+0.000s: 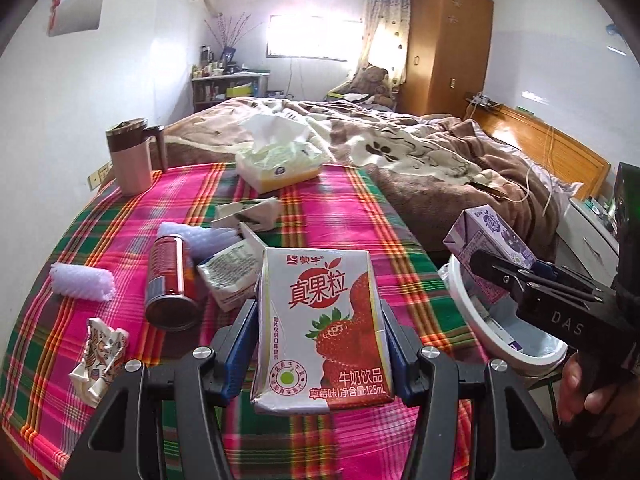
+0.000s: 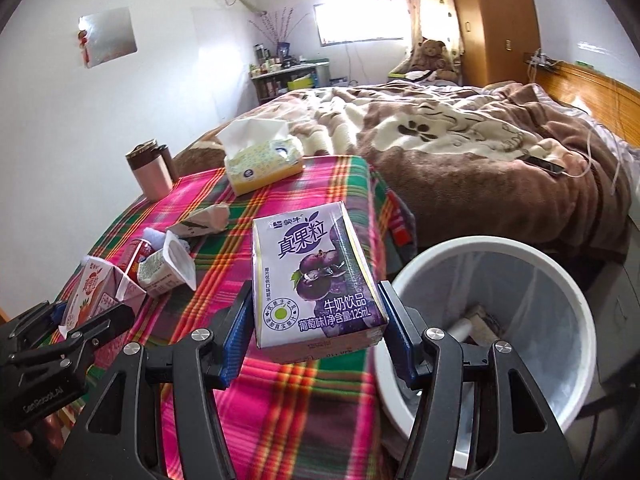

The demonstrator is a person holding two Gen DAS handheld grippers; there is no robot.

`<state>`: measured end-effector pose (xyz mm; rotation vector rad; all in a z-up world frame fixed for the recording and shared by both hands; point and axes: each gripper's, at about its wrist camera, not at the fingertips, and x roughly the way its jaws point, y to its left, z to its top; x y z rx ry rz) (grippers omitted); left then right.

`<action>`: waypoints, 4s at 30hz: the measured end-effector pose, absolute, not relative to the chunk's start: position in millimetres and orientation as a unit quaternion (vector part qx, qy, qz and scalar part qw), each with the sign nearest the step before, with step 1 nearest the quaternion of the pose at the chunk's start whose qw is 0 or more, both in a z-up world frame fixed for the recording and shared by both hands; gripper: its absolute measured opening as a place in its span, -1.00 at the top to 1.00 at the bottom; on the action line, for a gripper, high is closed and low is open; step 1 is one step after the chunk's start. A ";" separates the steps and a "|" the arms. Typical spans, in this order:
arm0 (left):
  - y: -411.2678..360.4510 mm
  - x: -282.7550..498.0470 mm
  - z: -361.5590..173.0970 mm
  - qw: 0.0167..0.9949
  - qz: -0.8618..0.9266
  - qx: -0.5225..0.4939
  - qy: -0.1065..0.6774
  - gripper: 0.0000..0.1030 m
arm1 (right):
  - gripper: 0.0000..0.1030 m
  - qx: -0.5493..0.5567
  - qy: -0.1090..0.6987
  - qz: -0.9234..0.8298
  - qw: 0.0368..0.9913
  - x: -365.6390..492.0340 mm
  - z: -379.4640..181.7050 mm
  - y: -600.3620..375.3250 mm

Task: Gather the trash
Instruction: 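Carry the strawberry carton with the left gripper while the right gripper carries the grape carton over the bin, then open the left gripper over the bin while the right gripper releases the grape carton into it, then move both open grippers back to the trash on the blanket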

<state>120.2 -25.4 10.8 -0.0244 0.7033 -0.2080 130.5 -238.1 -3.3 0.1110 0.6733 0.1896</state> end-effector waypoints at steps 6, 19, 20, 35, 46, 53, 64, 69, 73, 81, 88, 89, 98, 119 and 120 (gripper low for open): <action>-55.6 121.3 16.1 0.933 -0.133 0.001 0.335 -0.11 | -0.17 0.064 0.318 0.060 0.944 118.7 2.2 -262.3; -128.3 129.6 25.4 0.922 -0.218 0.021 0.320 -0.11 | -0.17 0.094 0.315 -0.025 0.944 104.5 1.0 -321.4; -132.7 130.3 25.6 0.920 -0.223 0.022 0.321 -0.11 | -0.17 0.096 0.315 -0.031 0.944 104.2 0.6 -325.7; -194.1 149.3 15.8 0.902 -0.274 0.042 0.332 -0.11 | -0.17 0.109 0.339 -0.069 0.932 104.4 -18.6 -357.8; -217.6 169.8 -6.8 0.887 -0.286 0.046 0.361 -0.11 | -0.18 0.109 0.360 -0.077 0.924 112.5 -30.2 -370.0; -220.9 176.8 -7.4 0.883 -0.294 0.045 0.362 -0.23 | -0.19 0.102 0.366 -0.075 0.922 115.4 -30.9 -372.1; -208.9 172.4 -1.0 0.888 -0.288 0.037 0.356 -0.27 | -0.29 0.103 0.361 -0.081 0.923 110.9 -27.4 -370.0; -196.3 167.4 0.5 0.891 -0.278 0.035 0.356 -0.27 | -0.29 0.102 0.353 -0.075 0.927 107.8 -22.1 -362.6; -183.4 161.9 2.0 0.897 -0.263 0.040 0.353 -0.27 | -0.29 0.098 0.346 -0.066 0.931 106.5 -18.4 -353.2; -146.3 152.0 4.3 0.907 -0.236 0.030 0.347 -0.27 | -0.29 0.088 0.338 -0.047 0.936 106.8 -14.7 -329.2; -103.2 145.4 5.2 0.917 -0.204 0.016 0.343 -0.27 | -0.29 0.084 0.334 -0.020 0.939 109.9 -11.5 -303.2; -95.5 145.0 5.5 0.918 -0.198 0.012 0.342 -0.27 | -0.29 0.083 0.334 -0.015 0.939 111.1 -11.5 -298.5; -35.5 143.8 8.5 0.931 -0.147 -0.005 0.335 -0.27 | -0.29 0.069 0.338 0.024 0.938 123.5 -14.2 -254.3; 80.7 169.5 -7.5 0.934 -0.037 -0.046 0.353 -0.27 | -0.30 0.048 0.361 0.098 0.926 155.1 -25.2 -175.5; 85.4 173.6 -9.2 0.933 -0.033 -0.048 0.356 -0.27 | -0.30 0.047 0.362 0.100 0.926 155.9 -25.6 -173.2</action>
